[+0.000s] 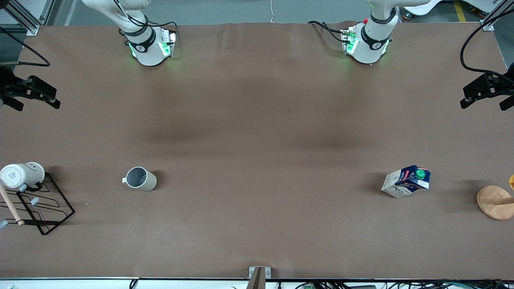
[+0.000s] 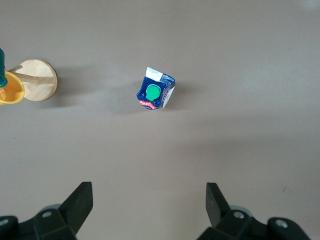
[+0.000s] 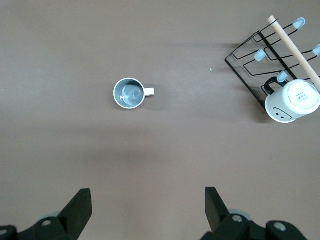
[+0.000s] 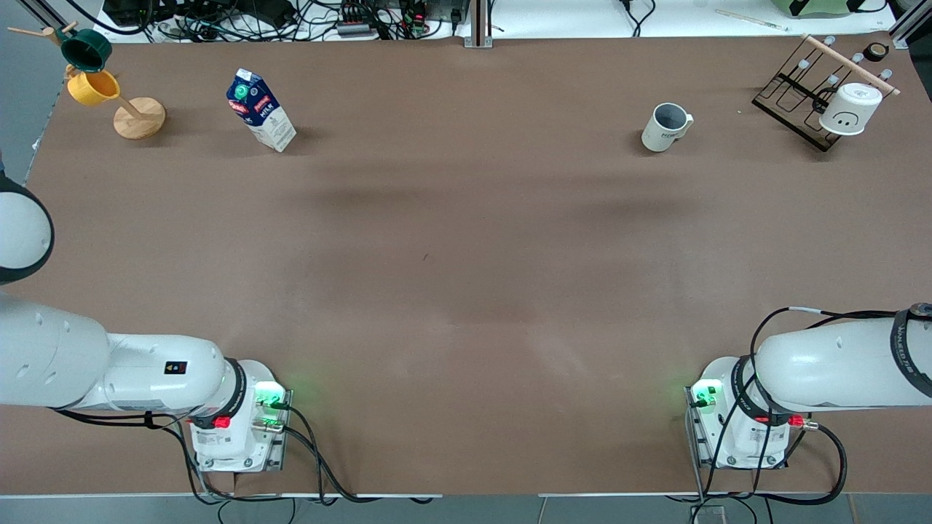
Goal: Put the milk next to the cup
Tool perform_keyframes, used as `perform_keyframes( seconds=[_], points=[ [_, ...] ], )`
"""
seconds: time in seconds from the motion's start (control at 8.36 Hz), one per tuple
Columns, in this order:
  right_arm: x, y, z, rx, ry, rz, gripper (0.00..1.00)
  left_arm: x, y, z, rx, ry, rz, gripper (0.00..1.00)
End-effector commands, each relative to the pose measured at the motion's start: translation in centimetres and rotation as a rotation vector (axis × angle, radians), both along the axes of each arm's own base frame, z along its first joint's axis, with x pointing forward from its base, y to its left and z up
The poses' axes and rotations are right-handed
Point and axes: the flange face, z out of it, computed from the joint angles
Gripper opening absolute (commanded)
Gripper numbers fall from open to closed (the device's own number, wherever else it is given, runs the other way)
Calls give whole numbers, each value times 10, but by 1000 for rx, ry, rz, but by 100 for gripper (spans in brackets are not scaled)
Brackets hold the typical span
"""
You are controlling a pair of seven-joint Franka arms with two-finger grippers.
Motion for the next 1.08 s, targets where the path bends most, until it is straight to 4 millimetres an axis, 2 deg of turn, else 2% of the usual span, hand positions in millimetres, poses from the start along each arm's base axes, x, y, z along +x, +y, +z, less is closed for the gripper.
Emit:
perform_keyframes(
  seconds=[0.0, 0.24, 0.36, 0.48, 0.6, 0.72, 0.84, 0.96],
  points=[
    [1, -2, 0, -6, 0, 14, 100, -4, -9, 10, 53, -3, 21, 100],
    [4, 1, -11, -4, 27, 8, 99, -3, -10, 8, 57, -1, 15, 100],
    [15, 13, -20, -9, 12, 23, 99, 4, -11, -6, 55, 19, 14, 100],
    [35, 17, -50, -3, 36, 22, 99, 6, -10, -18, 61, 43, 27, 100],
    [60, 29, -90, 12, 47, 36, 99, 13, -7, -28, 57, 61, 33, 100],
    [77, 44, -135, 21, 53, 38, 99, 16, -6, -35, 53, 77, 25, 100],
    [84, 60, -182, 43, 49, 5, 99, 17, -5, -39, 55, 87, 24, 100],
    [85, 69, -220, 45, 26, 0, 99, 19, -3, -43, 66, 94, 28, 100]
  ],
)
